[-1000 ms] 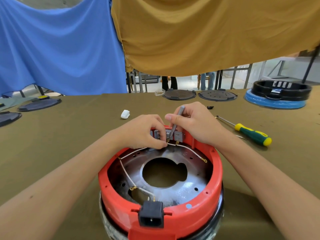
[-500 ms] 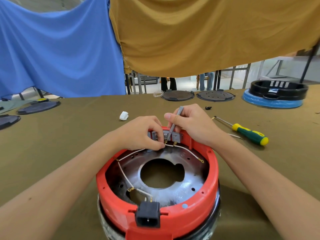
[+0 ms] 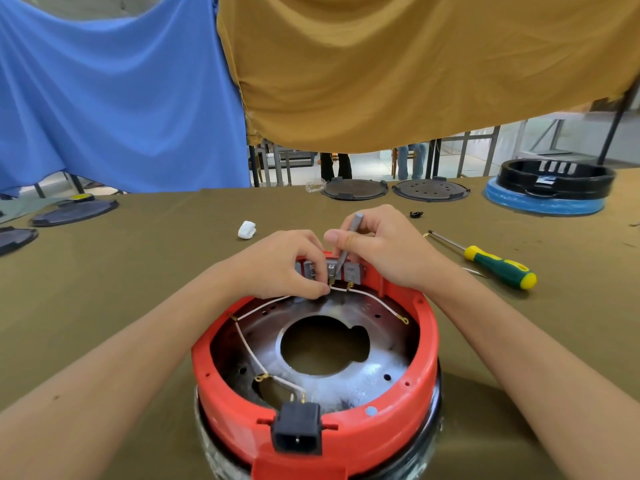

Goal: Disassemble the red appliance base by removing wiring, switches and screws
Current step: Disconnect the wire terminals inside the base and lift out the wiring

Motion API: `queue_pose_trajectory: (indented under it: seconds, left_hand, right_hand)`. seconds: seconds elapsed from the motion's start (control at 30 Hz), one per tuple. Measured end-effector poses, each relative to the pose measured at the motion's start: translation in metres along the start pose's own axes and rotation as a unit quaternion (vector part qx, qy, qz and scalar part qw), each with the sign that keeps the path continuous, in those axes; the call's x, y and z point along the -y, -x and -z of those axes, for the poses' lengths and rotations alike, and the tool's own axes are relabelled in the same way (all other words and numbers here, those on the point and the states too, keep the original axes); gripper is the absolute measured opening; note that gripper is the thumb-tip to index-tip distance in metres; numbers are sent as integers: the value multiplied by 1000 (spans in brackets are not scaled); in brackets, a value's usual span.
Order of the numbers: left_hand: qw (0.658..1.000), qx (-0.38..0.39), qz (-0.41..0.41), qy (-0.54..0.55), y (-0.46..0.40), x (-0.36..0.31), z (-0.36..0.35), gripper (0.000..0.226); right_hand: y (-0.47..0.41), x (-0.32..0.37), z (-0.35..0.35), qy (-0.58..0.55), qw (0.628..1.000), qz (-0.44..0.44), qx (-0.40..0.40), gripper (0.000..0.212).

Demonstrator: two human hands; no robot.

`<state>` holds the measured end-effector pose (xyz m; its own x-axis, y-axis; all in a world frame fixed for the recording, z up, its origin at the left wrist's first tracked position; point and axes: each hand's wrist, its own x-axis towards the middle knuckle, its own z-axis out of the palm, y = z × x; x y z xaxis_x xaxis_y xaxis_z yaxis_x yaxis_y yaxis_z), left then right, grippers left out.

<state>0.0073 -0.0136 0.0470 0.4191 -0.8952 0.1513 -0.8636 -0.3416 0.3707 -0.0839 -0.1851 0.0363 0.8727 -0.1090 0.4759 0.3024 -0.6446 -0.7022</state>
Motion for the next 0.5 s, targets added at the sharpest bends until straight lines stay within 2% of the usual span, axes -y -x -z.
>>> queue_pose_trajectory:
  seconds: [0.23, 0.4, 0.5]
  left_hand:
    - [1000, -1, 3, -3, 0, 1, 0, 13]
    - [1000, 5, 0, 0, 1, -1, 1, 9]
    - [1000, 1, 7, -7, 1, -2, 1, 5]
  right_hand:
    - [1, -4, 0, -46, 998, -35, -2, 34]
    - [4, 1, 0, 32, 999, 30, -16, 29]
    - [5, 4, 2, 85, 994, 69, 8, 25]
